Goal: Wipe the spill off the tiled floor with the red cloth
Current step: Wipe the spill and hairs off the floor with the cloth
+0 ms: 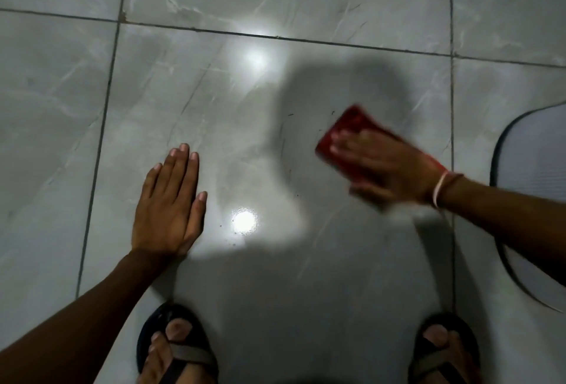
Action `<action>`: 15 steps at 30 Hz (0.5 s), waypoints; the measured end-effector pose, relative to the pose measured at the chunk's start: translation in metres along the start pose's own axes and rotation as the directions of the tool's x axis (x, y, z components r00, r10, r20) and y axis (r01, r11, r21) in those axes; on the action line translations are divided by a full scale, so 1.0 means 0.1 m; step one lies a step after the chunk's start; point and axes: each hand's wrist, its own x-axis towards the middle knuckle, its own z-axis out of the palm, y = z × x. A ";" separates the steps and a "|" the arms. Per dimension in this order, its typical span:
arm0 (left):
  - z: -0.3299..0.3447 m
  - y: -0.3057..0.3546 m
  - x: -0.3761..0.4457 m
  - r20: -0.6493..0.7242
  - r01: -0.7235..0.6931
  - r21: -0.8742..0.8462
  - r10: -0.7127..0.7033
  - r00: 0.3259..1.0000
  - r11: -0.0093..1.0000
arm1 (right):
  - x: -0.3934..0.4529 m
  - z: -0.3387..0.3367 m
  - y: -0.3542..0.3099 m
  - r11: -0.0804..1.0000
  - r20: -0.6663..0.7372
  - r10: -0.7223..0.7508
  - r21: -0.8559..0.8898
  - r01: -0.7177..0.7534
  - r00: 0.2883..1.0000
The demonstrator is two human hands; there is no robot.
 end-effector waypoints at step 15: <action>-0.04 -0.21 0.05 -0.002 -0.124 -0.027 0.124 0.992 0.992 | -0.25 0.41 -1.83 0.762 0.020 -0.577 0.374 0.529 0.817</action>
